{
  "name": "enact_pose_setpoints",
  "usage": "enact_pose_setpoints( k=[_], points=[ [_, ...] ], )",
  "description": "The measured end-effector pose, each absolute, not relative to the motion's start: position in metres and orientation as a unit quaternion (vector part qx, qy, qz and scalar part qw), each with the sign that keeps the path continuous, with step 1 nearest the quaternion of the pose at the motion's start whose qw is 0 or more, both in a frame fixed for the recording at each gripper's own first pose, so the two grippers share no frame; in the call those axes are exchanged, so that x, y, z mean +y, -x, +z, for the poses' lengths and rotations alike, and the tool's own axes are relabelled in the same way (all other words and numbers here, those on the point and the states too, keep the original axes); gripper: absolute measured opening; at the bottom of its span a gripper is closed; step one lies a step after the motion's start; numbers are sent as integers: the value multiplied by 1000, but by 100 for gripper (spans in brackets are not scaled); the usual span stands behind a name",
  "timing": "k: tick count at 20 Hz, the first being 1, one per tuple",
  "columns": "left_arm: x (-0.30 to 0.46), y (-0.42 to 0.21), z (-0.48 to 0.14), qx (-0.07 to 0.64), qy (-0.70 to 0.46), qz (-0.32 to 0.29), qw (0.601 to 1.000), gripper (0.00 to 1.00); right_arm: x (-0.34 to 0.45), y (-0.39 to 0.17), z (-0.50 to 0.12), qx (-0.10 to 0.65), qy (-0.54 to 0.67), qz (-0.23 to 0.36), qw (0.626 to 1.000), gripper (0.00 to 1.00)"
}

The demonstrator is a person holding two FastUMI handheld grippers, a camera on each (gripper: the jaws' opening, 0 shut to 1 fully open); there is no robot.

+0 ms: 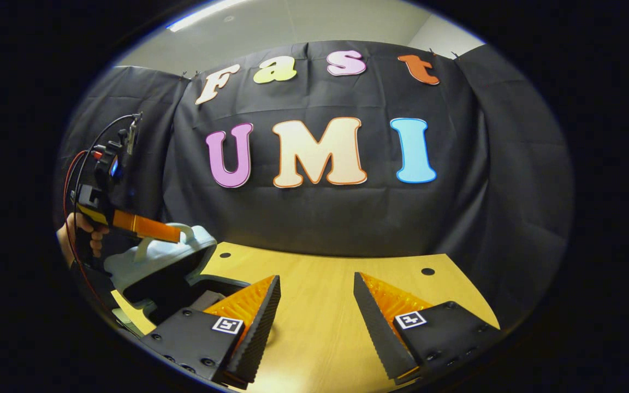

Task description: First open the suitcase, pack the skin care products into it, and then close the suitcase.

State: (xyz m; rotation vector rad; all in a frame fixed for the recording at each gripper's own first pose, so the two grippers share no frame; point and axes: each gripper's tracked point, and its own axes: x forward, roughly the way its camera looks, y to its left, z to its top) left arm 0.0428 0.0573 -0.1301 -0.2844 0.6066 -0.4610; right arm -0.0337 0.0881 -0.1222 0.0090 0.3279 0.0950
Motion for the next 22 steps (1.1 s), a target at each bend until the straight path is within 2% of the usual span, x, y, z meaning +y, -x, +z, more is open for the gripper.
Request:
enact_pose_setpoints(
  k=[5, 13, 14, 15, 19, 22],
  points=[
    [8, -30, -174, 339, 120, -235, 903, 0, 54, 52, -123, 174, 10, 25, 984, 86],
    [-35, -10, -251, 388, 77, -220, 892, 2, 12, 72, -122, 184, 17, -4, 983, 87],
    [-35, -4, -258, 398, 69, -215, 889, 13, 10, 73, -120, 182, 18, -4, 983, 87],
    [-40, -5, -257, 390, 67, -212, 893, 18, 9, 73, -117, 179, 17, -5, 984, 87],
    [-49, -18, -211, 308, 56, -191, 930, 95, 10, 67, -110, 167, 14, -4, 986, 90],
    [-34, -34, -153, 211, 47, -152, 965, 96, 12, 58, -99, 148, 6, -15, 989, 94]
  ],
)
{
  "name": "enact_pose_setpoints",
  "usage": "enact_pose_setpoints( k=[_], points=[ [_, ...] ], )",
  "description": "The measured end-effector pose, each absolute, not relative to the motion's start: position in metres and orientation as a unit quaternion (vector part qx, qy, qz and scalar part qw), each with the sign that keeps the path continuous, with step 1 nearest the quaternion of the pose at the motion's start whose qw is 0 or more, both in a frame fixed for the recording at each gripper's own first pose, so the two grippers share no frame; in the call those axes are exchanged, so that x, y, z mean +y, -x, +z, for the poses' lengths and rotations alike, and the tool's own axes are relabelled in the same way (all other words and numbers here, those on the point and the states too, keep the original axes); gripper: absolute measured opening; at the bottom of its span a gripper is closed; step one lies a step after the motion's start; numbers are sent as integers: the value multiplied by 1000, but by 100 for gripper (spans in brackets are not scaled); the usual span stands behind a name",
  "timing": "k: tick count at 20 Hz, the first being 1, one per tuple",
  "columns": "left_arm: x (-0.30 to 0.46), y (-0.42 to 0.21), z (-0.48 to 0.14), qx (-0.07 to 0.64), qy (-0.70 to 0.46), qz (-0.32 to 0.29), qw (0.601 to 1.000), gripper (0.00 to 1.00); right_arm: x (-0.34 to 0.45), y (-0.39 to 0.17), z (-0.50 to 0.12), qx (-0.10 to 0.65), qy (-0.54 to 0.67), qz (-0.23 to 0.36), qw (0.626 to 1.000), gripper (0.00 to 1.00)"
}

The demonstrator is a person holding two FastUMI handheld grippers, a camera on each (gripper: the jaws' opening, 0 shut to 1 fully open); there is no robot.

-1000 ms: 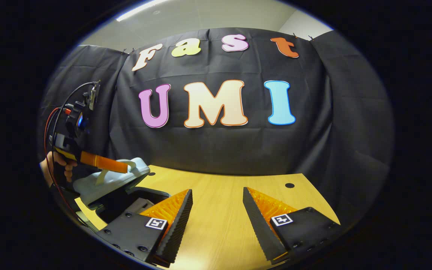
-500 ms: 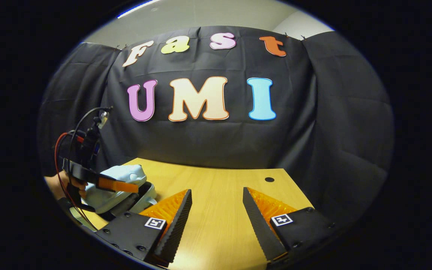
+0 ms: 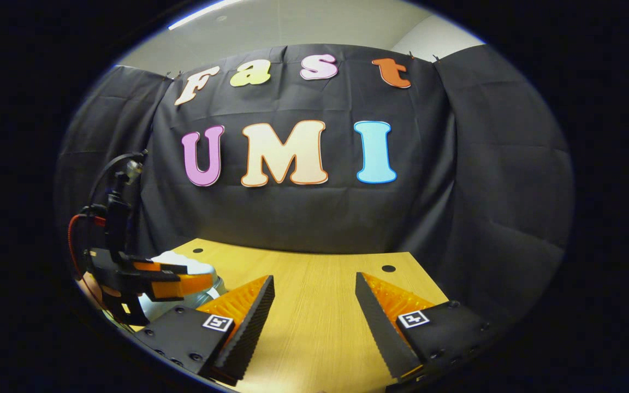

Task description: First open the suitcase, pack the skin care products into it, and then close the suitcase.

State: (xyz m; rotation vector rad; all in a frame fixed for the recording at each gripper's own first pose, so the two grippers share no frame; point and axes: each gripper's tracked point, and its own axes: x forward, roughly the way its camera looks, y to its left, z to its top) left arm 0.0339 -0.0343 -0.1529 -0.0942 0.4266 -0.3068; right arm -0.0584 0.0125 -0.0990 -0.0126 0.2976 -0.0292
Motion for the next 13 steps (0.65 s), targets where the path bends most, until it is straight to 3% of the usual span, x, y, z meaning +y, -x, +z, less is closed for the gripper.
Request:
enact_pose_setpoints(
  k=[1, 9, 13],
  points=[
    [-34, -35, -135, 184, 37, -147, 971, 96, 11, 55, -88, 132, 6, -23, 991, 100],
    [-16, -46, -17, 24, 16, -125, 992, 95, 22, 24, -20, 42, -30, -38, 998, 100],
    [-4, -47, -1, 1, 20, -119, 993, 95, 37, 16, -7, 26, -29, -31, 999, 99]
  ],
)
